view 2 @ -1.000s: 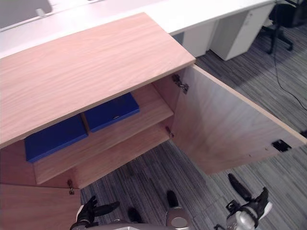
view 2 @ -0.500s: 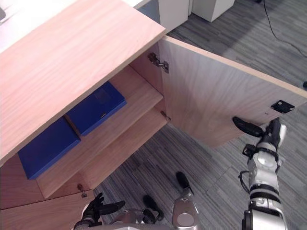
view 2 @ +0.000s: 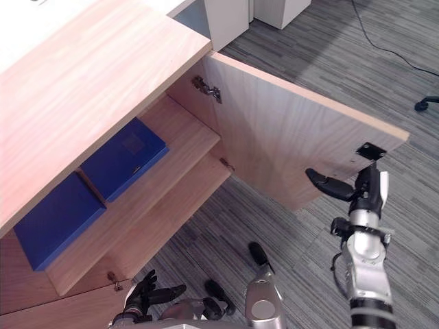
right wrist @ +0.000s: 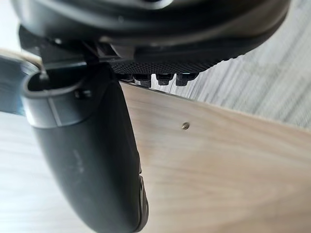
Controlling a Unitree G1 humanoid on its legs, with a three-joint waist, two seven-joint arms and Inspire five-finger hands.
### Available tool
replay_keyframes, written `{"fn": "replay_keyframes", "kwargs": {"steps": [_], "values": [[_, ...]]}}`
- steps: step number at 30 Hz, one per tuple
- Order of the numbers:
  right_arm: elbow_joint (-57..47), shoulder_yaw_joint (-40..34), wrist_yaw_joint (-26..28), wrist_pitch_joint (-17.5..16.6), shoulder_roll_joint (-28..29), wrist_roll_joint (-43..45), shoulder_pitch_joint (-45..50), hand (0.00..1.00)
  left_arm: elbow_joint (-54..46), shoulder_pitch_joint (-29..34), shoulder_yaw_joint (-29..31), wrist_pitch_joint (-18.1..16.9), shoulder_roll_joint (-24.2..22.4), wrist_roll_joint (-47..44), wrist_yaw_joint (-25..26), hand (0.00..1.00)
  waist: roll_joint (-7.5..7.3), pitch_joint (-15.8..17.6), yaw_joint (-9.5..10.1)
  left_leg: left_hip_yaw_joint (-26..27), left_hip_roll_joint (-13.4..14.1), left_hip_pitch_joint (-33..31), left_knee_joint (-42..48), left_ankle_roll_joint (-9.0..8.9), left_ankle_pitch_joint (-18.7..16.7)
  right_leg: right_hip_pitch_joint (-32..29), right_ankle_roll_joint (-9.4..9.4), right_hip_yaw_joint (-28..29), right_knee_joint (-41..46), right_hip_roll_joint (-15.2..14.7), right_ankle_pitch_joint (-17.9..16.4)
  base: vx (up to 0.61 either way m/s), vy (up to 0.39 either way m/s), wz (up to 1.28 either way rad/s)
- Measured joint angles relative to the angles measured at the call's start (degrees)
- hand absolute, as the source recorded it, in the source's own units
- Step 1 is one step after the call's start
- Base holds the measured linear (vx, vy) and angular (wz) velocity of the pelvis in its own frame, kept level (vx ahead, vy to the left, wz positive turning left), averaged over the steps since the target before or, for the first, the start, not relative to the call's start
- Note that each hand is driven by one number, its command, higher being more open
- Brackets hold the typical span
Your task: Walk over to the cabinet, pick up the folder, carry it to the office cabinet, place the folder inside the office cabinet, then close the office cabinet door
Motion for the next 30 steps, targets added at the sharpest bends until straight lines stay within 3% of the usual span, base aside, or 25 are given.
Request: {"fn": "replay_keyframes", "kwargs": {"steps": [5, 10, 14, 16, 21, 28, 30], "values": [[-9.31, 8.96, 3.09, -1.26, 6.50, -0.75, 15.18, 1.00, 0.14, -0.65, 0.95, 0.37, 0.16, 1.24, -0.26, 1.00, -2.99, -0.54, -0.39, -0.09, 1.85, -0.04, 2.51, -0.46, -0.89, 0.91, -0.44, -0.02, -0.09, 0.80, 0.40, -0.01, -0.023, -0.03], [-15.71, 20.24, 8.48, -1.40, 5.64, -0.64, 26.88, 1.00, 2.60, -2.77, -0.52, 0.46, 0.64, 3.02, -0.82, 1.00, -4.32, -0.82, -1.26, -3.06, 2.55, -0.69, 4.81, -0.48, -1.78, 2.42, -0.55, -2.58, 0.28, 0.61, 0.33, -0.05, -0.023, 0.22], [-15.86, 30.24, 12.11, -1.03, 2.17, -0.45, 26.84, 1.00, 3.56, -3.97, -2.41, 0.57, 1.92, 3.65, -0.80, 1.00, -5.69, -1.23, 0.02, -6.74, 2.09, -1.49, 5.48, -0.20, -1.57, 2.72, -1.10, -5.16, 1.96, 0.34, -0.44, -0.08, -0.017, 0.35], [-15.99, 35.53, 14.49, -0.80, 1.25, -0.46, 22.73, 1.00, 3.73, -4.49, -2.58, 0.56, 2.01, 3.68, -0.55, 1.00, -6.08, -1.57, 1.41, -10.30, 1.41, -2.23, 5.38, 0.18, -0.87, 3.32, -1.86, -8.34, 2.83, -0.33, -1.71, -0.05, -0.011, 0.67], [-9.92, 38.36, 13.80, -0.75, 2.72, -1.65, 6.45, 1.00, 2.92, -5.19, -3.16, 0.85, 2.45, 2.27, 1.22, 1.00, -7.18, -2.53, 4.70, -17.19, -0.84, -4.58, 2.56, 0.79, 2.76, 3.54, -2.05, -15.47, 3.07, -2.29, -2.49, -0.03, -0.017, 0.83], [12.77, 28.94, 2.45, -0.96, 7.83, -3.82, -18.26, 1.00, 1.74, -5.47, -3.19, 1.24, 2.47, -0.77, 2.82, 1.00, -7.21, -3.51, 10.14, -28.38, -4.10, -4.21, -7.60, 1.61, 11.89, 5.45, -1.95, -27.31, 2.76, -4.32, -3.10, 0.00, -0.028, 0.84], [14.52, 26.19, 0.12, -2.00, 8.29, -3.81, -17.45, 1.00, 1.29, -4.72, -2.66, 1.33, 2.45, -1.87, 2.87, 1.00, -7.15, -3.47, 9.75, -30.56, -4.45, -3.45, -9.36, 1.41, 13.10, 6.39, -1.98, -29.30, 2.88, -4.35, -3.50, -0.05, -0.009, 0.63]]}}
